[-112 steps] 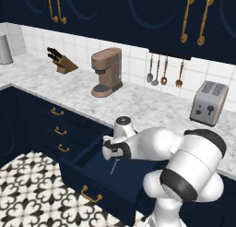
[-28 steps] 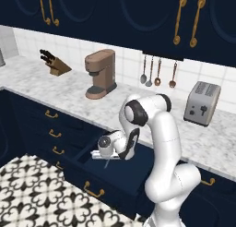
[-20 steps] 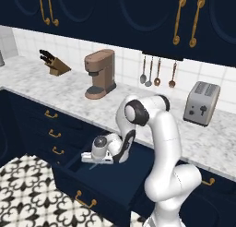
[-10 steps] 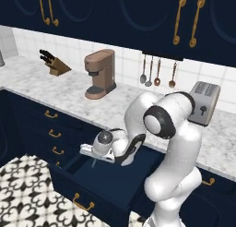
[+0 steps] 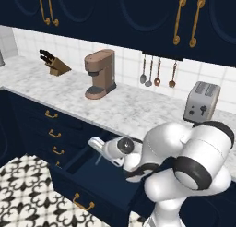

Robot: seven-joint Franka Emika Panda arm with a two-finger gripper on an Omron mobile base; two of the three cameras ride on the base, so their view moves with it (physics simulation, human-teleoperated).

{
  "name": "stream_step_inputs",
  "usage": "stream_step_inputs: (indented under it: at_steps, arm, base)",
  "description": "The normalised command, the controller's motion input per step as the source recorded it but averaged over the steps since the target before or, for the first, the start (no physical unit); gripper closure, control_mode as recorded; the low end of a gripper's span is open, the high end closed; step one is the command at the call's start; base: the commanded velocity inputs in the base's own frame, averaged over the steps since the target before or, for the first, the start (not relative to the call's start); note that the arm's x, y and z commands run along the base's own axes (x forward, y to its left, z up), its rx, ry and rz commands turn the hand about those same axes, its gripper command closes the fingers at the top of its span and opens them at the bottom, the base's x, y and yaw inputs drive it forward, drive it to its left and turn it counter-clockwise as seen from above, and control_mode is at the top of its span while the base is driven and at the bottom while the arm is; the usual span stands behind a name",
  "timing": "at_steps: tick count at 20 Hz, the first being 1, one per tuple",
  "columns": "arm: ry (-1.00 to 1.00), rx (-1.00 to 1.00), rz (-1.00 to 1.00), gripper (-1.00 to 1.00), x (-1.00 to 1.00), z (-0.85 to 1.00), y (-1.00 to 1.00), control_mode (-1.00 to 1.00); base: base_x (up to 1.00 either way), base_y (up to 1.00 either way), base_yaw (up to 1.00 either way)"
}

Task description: Take a straw from the drawer in front and place it inside the glass cup on the dining counter.

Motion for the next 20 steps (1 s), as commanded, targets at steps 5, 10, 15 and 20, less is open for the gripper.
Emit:
stream_step_inputs:
  at_steps: [5, 10, 15, 20]
  arm:
    - [0.05, 0.17, -0.18, 1.0, 0.0, 1.0, 0.0, -1.0]
    - [0.03, 0.14, -0.17, 1.0, -0.19, 1.0, -0.18, -1.0]
    - [0.09, 0.0, -0.17, 1.0, -0.51, 1.0, -0.58, -1.0]
    - [0.11, -0.04, -0.17, 1.0, -0.89, 0.94, -0.87, -1.0]
  base:
    - [0.0, 0.0, 0.0]
    - [0.0, 0.0, 0.0]
    - [0.0, 0.0, 0.0]
    - [0.0, 0.0, 0.0]
